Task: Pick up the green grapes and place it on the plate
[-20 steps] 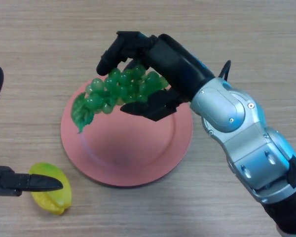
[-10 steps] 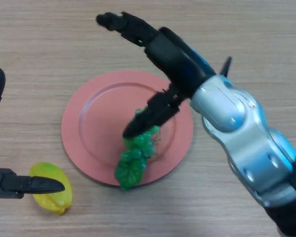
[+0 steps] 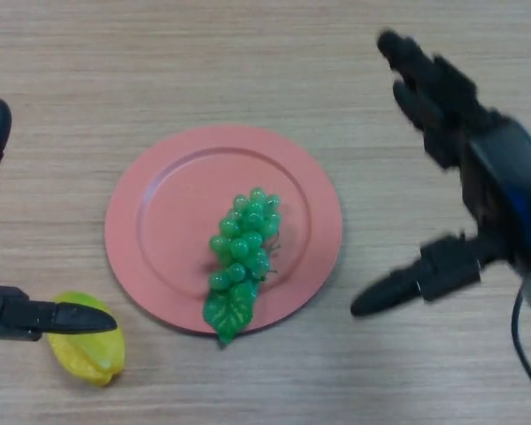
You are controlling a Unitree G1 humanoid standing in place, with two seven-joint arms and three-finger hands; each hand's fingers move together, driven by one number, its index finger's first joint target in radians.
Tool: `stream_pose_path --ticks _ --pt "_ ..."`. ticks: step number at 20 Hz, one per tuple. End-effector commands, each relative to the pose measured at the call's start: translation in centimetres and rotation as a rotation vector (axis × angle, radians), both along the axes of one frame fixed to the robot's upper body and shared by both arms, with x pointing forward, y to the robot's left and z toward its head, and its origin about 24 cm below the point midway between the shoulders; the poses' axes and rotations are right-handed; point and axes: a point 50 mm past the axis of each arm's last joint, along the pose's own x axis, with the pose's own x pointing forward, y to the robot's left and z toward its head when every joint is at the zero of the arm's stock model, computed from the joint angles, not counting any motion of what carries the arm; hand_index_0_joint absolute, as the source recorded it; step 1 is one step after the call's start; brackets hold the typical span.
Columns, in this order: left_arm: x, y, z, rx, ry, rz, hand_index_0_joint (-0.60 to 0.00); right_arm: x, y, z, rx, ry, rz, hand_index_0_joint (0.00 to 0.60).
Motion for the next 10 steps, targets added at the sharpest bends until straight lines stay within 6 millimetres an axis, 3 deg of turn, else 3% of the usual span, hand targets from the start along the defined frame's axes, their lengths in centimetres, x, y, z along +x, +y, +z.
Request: stream_pose_path --ticks 1,4,10 --pt "-0.8 -0.5 2.7 0.075 -0.177 -0.022 0.000 -2.1 -1.4 2.8 0.055 -0.265 -0.027 0.000" --pt "-0.4 -0.8 2.9 0.087 -0.165 -0.039 0.000 -3.3 -2.6 2.7 0.083 -0.267 -0.063 0.000" --pt "0.0 -1.8 3.2 0.122 -0.151 -0.073 0.000 -3.4 -3.3 3.3 0.101 -0.273 -0.091 0.000"
